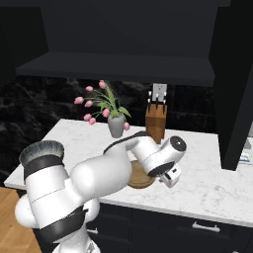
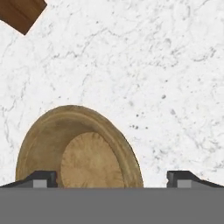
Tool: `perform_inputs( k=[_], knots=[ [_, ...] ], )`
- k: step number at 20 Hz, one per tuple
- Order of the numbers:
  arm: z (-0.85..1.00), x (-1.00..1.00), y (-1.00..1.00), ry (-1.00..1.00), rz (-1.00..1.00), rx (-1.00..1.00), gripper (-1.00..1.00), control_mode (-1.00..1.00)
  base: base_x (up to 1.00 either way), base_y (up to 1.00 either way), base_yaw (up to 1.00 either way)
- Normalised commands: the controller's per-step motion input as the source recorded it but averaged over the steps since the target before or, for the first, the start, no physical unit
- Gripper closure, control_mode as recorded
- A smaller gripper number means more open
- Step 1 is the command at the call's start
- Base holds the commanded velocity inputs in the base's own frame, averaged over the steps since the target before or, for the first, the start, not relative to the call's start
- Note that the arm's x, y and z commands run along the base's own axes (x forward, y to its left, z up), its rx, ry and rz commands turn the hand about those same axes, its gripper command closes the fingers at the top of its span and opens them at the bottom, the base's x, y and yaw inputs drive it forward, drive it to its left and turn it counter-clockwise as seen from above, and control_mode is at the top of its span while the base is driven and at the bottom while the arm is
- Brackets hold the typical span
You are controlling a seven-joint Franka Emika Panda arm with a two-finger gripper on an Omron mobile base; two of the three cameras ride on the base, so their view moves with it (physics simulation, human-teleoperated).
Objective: Pick up the bowls on the counter and stack them on top of one another in the open cabinet. Place the smaller bowl on top of the larger bowl.
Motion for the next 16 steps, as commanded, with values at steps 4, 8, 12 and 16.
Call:
perform_inputs(
  k=[4,8,12,16],
  knots=[
    [-0.35,-0.01,0.00,0.14,0.06,-0.11,-1.00,-1.00,0.00,0.00,0.00],
    [-0.32,0.00,0.03,0.13,0.05,-0.09,-1.00,-1.00,0.00,0.00,0.00],
    [-0.37,0.00,0.01,0.09,0.05,-0.02,-1.00,-1.00,0.00,0.00,0.00],
    [-0.26,0.04,0.14,0.06,0.06,0.00,-1.00,-1.00,0.00,0.00,0.00]
  ],
)
